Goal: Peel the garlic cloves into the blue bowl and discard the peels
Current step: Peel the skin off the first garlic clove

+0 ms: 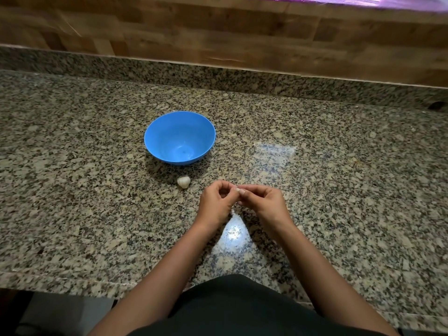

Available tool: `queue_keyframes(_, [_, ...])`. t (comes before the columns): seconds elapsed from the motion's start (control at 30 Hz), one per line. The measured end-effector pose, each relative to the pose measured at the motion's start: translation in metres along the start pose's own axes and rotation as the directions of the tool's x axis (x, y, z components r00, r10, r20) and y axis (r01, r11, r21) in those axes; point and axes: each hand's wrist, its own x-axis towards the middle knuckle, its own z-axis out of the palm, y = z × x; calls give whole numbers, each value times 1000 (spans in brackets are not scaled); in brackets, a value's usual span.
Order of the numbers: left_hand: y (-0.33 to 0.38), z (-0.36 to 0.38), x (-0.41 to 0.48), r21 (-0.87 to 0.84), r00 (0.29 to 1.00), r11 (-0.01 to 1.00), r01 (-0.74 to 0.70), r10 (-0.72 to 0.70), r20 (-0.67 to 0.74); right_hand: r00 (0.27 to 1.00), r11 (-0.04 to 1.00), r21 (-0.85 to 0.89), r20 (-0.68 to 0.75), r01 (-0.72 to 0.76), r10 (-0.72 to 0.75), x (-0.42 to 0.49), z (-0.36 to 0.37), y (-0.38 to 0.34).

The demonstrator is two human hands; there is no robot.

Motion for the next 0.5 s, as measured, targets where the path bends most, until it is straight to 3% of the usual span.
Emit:
queue_keyframes(0.27, [-1, 0, 1, -49, 1000, 999, -6, 6, 6, 998, 980, 193, -36, -39, 47, 0, -1, -1])
queue_keyframes(0.37, [-1, 0, 3, -63, 1000, 998, 19, -18, 3, 1000, 999, 49, -9, -6, 6, -2, -4, 0])
queue_keyframes(0.5, [0, 0, 5, -233, 992, 966, 114, -99, 78, 999, 997, -69, -16, 41, -42, -2, -5, -1])
